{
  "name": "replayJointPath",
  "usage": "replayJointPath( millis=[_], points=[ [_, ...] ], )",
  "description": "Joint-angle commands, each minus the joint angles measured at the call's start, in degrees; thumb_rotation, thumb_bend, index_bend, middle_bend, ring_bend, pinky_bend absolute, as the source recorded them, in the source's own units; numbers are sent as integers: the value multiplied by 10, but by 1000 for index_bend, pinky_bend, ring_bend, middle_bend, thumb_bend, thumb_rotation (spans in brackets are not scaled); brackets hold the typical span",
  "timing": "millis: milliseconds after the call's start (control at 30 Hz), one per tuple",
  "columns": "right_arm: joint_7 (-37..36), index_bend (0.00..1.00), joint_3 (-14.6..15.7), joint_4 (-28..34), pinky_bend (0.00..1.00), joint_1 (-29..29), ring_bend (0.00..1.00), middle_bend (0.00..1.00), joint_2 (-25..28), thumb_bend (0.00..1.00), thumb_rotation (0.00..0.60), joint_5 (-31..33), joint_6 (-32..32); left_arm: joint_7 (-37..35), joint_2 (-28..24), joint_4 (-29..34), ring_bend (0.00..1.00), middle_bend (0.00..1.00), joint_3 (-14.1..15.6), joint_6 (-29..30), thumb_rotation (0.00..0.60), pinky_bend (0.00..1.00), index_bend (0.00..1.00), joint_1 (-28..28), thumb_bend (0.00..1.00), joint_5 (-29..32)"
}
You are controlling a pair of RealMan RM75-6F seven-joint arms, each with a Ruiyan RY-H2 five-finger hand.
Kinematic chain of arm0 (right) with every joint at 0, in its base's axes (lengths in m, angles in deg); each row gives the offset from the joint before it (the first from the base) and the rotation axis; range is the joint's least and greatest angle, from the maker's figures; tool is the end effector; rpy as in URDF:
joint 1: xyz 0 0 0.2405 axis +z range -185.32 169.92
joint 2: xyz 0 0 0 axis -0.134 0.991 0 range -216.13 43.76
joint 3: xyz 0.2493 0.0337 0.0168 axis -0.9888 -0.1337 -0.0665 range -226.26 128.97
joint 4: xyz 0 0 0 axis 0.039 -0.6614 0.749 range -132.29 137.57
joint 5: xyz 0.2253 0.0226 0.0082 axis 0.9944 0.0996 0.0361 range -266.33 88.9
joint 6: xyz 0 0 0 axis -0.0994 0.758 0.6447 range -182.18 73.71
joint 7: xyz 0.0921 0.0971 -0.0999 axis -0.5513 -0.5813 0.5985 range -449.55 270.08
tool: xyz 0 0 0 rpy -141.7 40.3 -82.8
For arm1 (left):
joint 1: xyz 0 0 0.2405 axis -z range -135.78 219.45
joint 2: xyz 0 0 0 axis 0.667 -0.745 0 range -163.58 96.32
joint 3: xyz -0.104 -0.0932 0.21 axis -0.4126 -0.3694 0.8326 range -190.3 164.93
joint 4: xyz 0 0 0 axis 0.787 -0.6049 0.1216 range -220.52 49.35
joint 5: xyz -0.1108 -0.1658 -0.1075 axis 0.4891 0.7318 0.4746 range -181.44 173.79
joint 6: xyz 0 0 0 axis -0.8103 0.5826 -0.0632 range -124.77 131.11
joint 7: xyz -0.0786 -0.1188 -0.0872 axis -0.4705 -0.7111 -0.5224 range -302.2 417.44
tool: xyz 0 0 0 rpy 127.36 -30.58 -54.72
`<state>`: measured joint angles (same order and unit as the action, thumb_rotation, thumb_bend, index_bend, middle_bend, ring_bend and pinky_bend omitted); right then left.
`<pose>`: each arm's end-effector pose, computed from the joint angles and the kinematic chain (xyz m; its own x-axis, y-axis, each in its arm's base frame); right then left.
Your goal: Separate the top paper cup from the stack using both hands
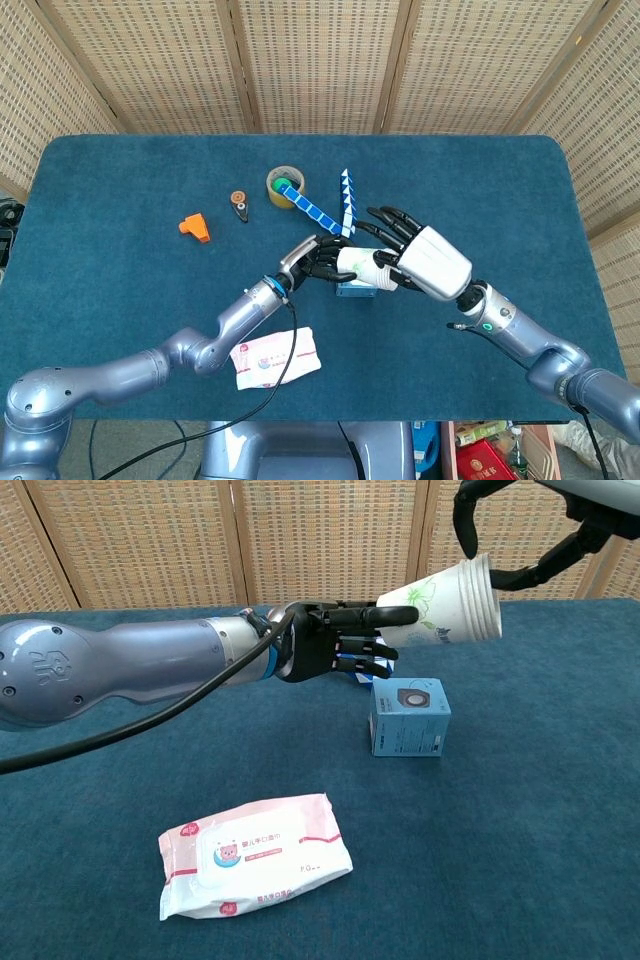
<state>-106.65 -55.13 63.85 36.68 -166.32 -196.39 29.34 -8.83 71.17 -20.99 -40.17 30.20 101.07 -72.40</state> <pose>-0.1278 -0.3827 0.0797 0.3470 0.2252 0.9104 -0.4746 -0.7951 0.3776 0.0004 0.4168 -0.1204 -0.7035 0.6470 0.2939 0.5807 0.2850 0.7626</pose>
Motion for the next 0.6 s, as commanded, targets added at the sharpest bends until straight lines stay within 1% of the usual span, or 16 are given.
replayJointPath(
  millis=[33, 133, 367, 600],
  points=[
    [6, 623, 3, -3, 213, 2, 14, 233, -1, 456, 600, 0, -2, 1, 1, 0, 501, 492, -1, 0, 600, 502, 471, -1, 151, -1],
    [16, 632, 9, -10, 219, 6, 14, 234, -2, 463, 600, -4, -2, 1, 1, 2, 502, 491, -2, 0, 600, 501, 471, -2, 152, -3],
    [19, 714, 15, -13, 241, 9, 14, 242, -7, 508, 600, 1, 1, 2, 1, 7, 502, 492, -5, -1, 600, 502, 471, -4, 151, -5],
    [23, 736, 20, -12, 244, 11, 14, 242, -8, 513, 600, 3, 5, 4, 2, 6, 502, 492, -7, -3, 600, 501, 471, -5, 151, -5]
  ],
)
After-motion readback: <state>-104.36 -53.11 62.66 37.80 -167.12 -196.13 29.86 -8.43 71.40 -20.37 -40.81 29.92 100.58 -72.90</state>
